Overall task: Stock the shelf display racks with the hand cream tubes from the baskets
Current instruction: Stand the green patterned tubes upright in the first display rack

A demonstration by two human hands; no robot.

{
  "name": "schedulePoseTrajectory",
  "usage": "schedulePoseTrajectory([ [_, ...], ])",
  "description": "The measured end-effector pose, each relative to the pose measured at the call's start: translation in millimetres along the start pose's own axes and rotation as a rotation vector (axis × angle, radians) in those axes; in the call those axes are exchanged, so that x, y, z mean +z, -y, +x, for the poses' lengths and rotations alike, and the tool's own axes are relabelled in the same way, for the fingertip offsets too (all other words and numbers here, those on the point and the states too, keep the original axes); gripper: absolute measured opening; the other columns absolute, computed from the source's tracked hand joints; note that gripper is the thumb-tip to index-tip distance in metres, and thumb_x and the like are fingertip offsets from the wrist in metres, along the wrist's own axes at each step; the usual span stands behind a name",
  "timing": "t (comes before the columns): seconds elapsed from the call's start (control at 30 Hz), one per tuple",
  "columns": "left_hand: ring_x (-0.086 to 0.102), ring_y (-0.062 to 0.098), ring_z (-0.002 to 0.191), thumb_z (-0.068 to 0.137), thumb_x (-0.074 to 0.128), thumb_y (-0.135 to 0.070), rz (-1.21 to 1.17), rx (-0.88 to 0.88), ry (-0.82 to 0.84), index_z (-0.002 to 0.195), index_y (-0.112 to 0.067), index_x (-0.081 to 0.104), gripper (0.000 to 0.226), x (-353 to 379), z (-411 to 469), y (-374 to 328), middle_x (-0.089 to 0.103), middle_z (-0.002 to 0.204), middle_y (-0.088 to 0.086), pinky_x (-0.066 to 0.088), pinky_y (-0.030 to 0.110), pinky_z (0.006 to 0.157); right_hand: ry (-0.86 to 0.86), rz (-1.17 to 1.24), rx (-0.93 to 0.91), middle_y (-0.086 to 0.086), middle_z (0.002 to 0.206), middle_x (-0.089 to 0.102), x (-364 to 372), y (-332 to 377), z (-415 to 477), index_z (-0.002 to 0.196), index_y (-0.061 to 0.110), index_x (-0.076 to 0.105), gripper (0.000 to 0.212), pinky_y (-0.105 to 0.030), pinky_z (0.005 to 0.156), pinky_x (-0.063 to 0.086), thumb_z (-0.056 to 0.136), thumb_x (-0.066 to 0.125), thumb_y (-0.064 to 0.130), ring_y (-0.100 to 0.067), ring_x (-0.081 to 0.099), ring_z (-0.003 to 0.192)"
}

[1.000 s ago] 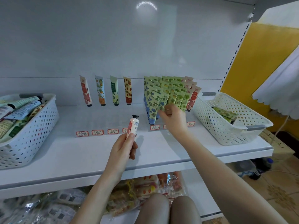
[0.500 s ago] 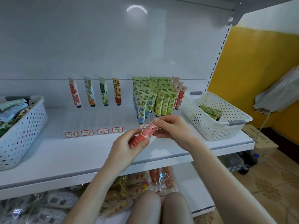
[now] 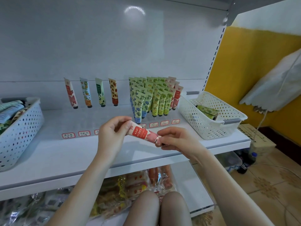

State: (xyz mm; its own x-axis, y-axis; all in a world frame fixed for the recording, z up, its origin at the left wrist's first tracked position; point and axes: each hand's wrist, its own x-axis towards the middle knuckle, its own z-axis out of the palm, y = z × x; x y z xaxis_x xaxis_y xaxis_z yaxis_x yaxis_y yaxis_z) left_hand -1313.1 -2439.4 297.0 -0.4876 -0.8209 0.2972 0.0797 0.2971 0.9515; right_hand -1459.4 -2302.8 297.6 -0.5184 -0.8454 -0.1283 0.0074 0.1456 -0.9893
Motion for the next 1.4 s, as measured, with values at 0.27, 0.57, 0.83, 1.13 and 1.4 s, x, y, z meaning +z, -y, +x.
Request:
schedulePoseTrajectory([
  [0.27,0.06,-0.007,0.079,0.086,0.061,-0.006,0.134,0.245,0.159,0.086,-0.023,0.067,0.018,23.0,7.4,-11.2,0.063,0.084,-0.02,0.05,0.009,0.071,0.063,-0.273,-0.199,-0.003,0.069,0.067,13.1,-5.0,2.3,0.084,0.015,0.066,0.012,-0.033,0.073,0.053,0.08,0.069,0.005,-0.018,0.062,0.065],
  [0.57,0.057,0.014,0.106,0.092,0.056,-0.017,0.384,0.292,0.173,0.123,-0.008,0.059,0.032,38.8,12.7,10.7,0.063,0.118,0.004,0.041,0.018,0.086,-0.217,-0.346,-0.264,-0.005,0.078,0.069,-10.7,-16.4,21.0,0.086,0.014,0.065,0.006,-0.041,0.08,0.054,0.082,0.069,0.011,-0.021,0.066,0.072],
  [0.83,0.033,0.019,0.135,0.098,0.042,-0.034,0.846,0.145,0.474,0.139,-0.011,0.041,0.047,56.8,12.3,59.7,0.038,0.147,0.006,0.023,0.025,0.108,-0.439,-0.326,-0.27,0.008,0.067,0.061,-28.4,-14.7,35.1,0.088,0.003,0.061,0.01,-0.003,0.054,0.041,0.085,0.066,0.01,0.012,0.056,0.053],
  [1.13,0.028,0.027,0.135,0.098,0.032,-0.043,1.097,0.153,0.607,0.12,-0.012,0.048,0.041,69.4,19.4,81.1,0.042,0.137,0.009,0.027,0.052,0.107,-0.541,-0.376,-0.256,0.011,0.071,0.063,-45.1,-18.7,52.8,0.075,0.023,0.057,0.015,-0.024,0.063,0.044,0.082,0.07,0.02,-0.004,0.059,0.067],
  [1.4,0.029,0.025,0.136,0.098,0.029,-0.043,1.105,0.163,0.571,0.12,-0.016,0.049,0.04,70.0,18.5,86.0,0.043,0.138,0.006,0.027,0.046,0.107,-0.57,-0.394,-0.264,0.012,0.068,0.06,-48.1,-27.3,67.4,0.081,0.011,0.06,0.012,-0.013,0.059,0.041,0.081,0.07,0.017,0.002,0.056,0.063],
])
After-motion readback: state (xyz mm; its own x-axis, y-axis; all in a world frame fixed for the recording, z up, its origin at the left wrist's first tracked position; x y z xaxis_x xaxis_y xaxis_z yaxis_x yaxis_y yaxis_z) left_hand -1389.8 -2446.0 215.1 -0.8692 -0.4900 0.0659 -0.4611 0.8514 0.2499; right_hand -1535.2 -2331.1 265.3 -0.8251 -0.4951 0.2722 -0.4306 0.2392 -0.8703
